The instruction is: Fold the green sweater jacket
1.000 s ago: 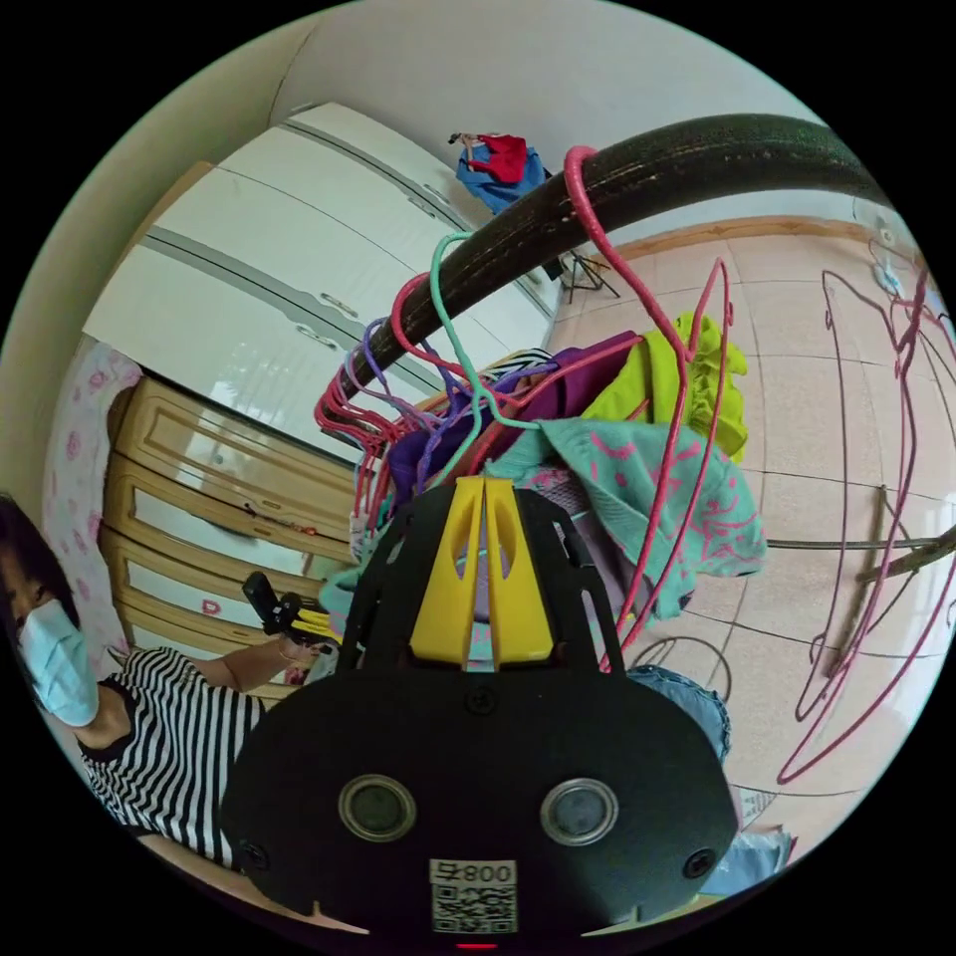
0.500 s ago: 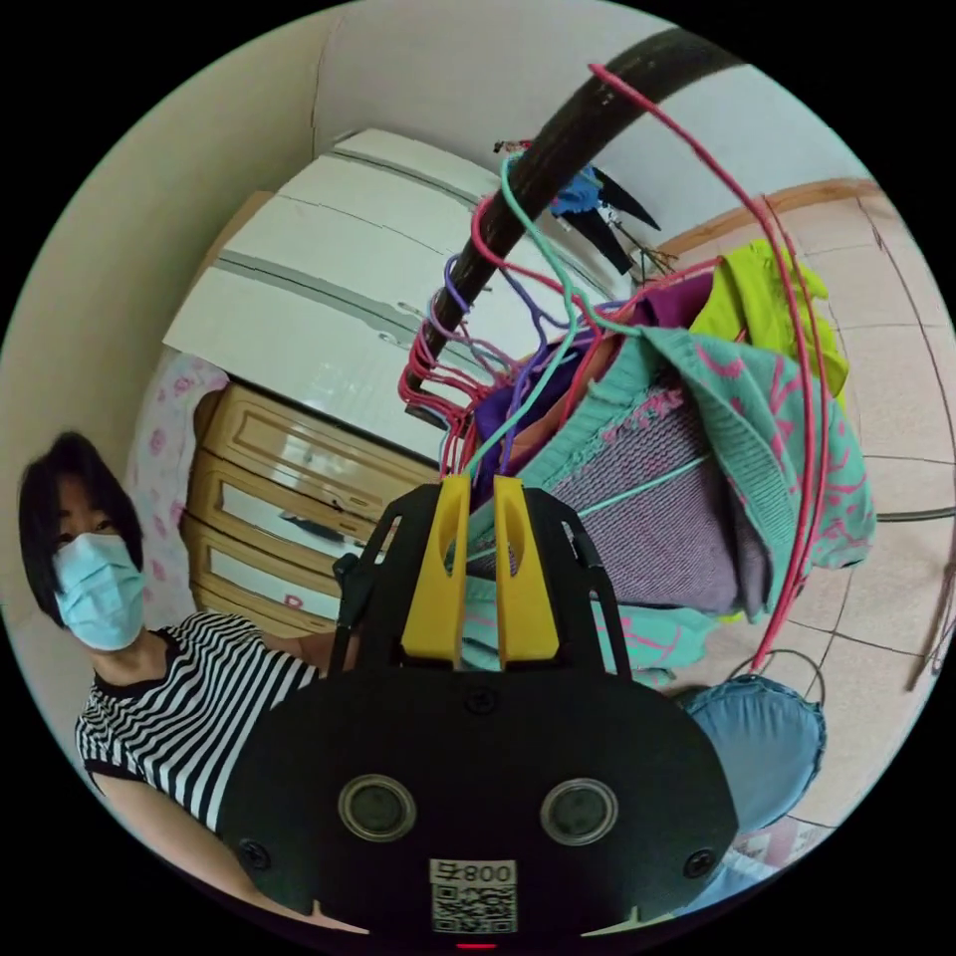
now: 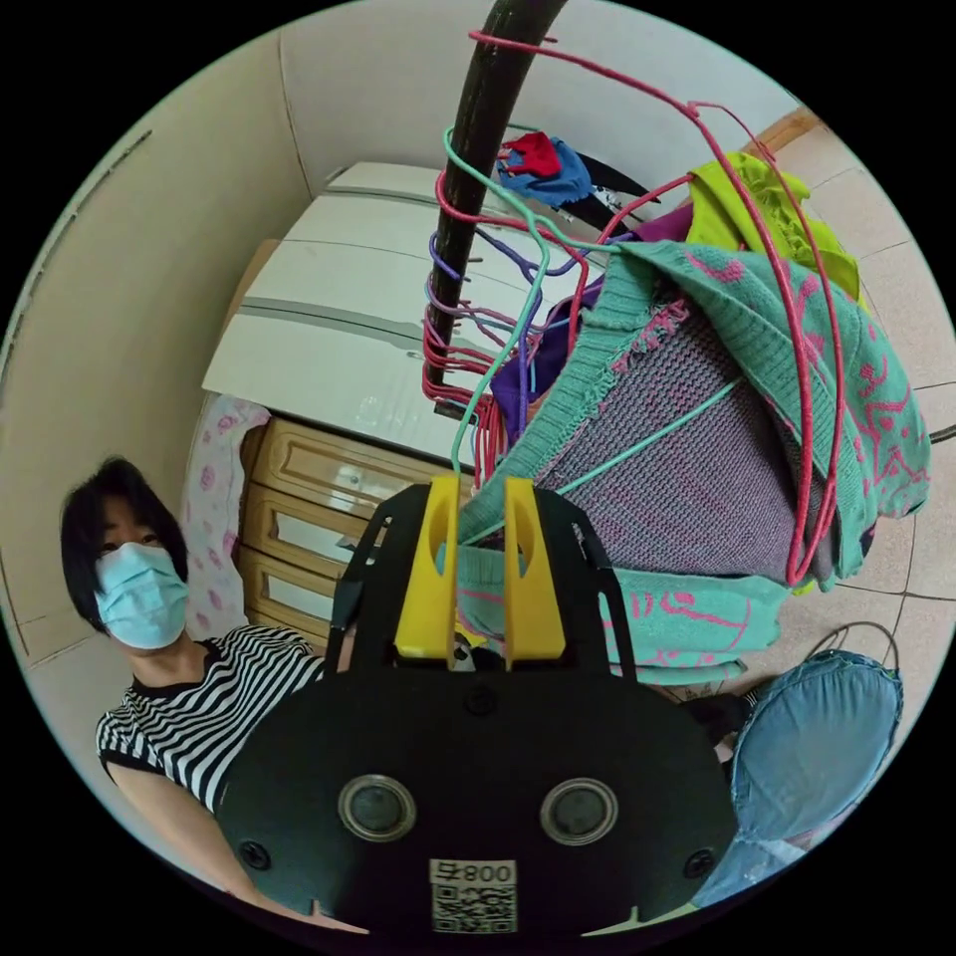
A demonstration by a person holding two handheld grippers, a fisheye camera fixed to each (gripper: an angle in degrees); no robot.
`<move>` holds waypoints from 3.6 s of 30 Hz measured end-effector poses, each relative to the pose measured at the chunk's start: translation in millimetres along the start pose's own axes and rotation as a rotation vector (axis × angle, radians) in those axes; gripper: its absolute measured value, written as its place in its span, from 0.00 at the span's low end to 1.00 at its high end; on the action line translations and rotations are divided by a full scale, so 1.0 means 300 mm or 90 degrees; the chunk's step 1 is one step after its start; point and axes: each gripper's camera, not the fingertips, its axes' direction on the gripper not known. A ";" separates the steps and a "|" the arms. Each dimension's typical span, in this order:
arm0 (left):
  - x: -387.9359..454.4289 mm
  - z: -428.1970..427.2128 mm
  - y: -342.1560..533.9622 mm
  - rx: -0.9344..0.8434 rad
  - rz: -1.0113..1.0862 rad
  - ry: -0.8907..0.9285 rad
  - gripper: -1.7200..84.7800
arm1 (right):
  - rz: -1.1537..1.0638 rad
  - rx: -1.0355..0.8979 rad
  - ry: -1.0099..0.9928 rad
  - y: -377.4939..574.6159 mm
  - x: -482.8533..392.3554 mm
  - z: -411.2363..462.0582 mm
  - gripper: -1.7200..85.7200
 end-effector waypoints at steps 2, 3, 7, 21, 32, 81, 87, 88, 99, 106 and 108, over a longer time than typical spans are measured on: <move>0.007 -0.004 -0.018 -0.004 0.007 0.001 0.05 | 0.001 -0.004 0.000 0.020 -0.031 0.002 0.11; 0.014 -0.008 -0.032 -0.007 0.013 0.003 0.05 | 0.000 -0.016 0.013 0.028 -0.055 0.014 0.11; 0.031 -0.029 -0.081 -0.013 0.024 0.003 0.05 | -0.008 -0.028 0.005 0.051 -0.130 0.044 0.09; 0.056 -0.212 -0.243 -0.054 -0.011 0.001 0.05 | -0.006 0.014 -0.030 0.281 -0.516 -0.020 0.11; 0.142 -0.440 -0.461 -0.051 -0.006 0.069 0.05 | -0.023 0.048 -0.017 0.491 -0.922 -0.062 0.10; 2.847 -2.679 -1.205 -0.295 0.805 1.251 0.05 | -0.218 1.071 0.391 3.684 -4.208 0.608 0.02; 3.247 -2.899 -1.039 -0.433 0.875 1.356 0.05 | -0.145 1.194 0.526 3.815 -4.545 0.804 0.02; 3.317 -2.938 -1.015 -0.457 0.888 1.374 0.05 | -0.136 1.197 0.534 3.815 -4.569 0.808 0.02; 3.859 -3.134 -0.953 -0.631 0.896 1.432 0.06 | 0.030 1.310 0.461 3.839 -4.796 0.877 0.02; 4.107 -3.284 -0.863 -0.723 0.944 1.432 0.06 | 0.298 1.645 0.503 3.894 -4.989 1.391 0.05; 4.157 -3.323 -0.839 -0.743 0.952 1.414 0.06 | 0.378 1.679 0.520 3.887 -5.073 1.481 0.07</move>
